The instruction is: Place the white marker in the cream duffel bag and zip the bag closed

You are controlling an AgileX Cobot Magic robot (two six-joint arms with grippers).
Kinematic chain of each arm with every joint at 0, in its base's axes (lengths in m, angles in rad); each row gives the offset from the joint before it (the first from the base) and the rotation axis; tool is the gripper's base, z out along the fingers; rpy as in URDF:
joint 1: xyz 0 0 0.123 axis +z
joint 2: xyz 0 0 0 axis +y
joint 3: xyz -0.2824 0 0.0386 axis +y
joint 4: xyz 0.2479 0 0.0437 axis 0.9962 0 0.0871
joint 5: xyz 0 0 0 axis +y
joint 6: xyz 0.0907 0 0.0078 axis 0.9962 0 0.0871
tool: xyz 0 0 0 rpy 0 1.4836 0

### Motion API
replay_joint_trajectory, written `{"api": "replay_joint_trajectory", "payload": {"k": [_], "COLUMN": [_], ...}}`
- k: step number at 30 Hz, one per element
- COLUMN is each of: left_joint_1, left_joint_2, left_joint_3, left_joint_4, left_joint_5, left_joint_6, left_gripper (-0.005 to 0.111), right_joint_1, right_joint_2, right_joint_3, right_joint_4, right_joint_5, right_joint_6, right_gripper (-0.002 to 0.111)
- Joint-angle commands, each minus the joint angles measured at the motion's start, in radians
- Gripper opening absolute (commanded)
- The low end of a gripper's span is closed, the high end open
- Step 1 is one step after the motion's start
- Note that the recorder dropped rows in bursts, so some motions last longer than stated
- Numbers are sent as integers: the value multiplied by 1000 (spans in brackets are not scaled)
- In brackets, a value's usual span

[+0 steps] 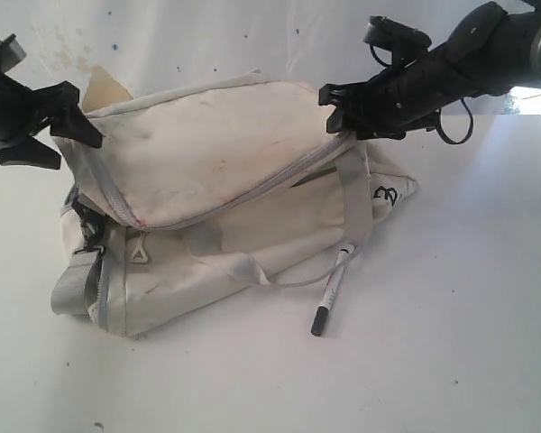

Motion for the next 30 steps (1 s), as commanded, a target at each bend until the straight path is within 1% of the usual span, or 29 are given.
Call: {"api": "replay_joint_trajectory", "payload": {"k": [1,4,6,10,14,20,24,30], "left_joint_1": [49,81,96,106,104,104,104,95], "left_joint_2": [-34,-34,-34,-34,-14,35,47,76], "left_joint_3": [-7,-7,-7,-7,-7,-7,-8,-8], "left_joint_4": [4,1,-28,-168,-302,-471,-497,-576], "left_joint_5": [7,-25,-52,-109,-154,-123,-176,-171], "left_joint_6": [-45,-109,-138,-140,-116,107,88,93], "left_gripper": [85,85,85,85,81,74,74,72], "right_joint_1": [-6,-6,-6,-6,-6,-6,-6,-6], "right_joint_2": [-38,-47,-47,-47,-47,-47,-47,-47], "right_joint_3": [1,1,1,1,1,1,1,1], "right_joint_4": [-9,-9,-9,-9,-9,-9,-9,-9], "right_joint_5": [1,17,37,62,74,104,128,141], "right_joint_6": [3,23,23,23,23,17,17,17], "right_gripper": [50,50,50,50,50,50,50,50]}}
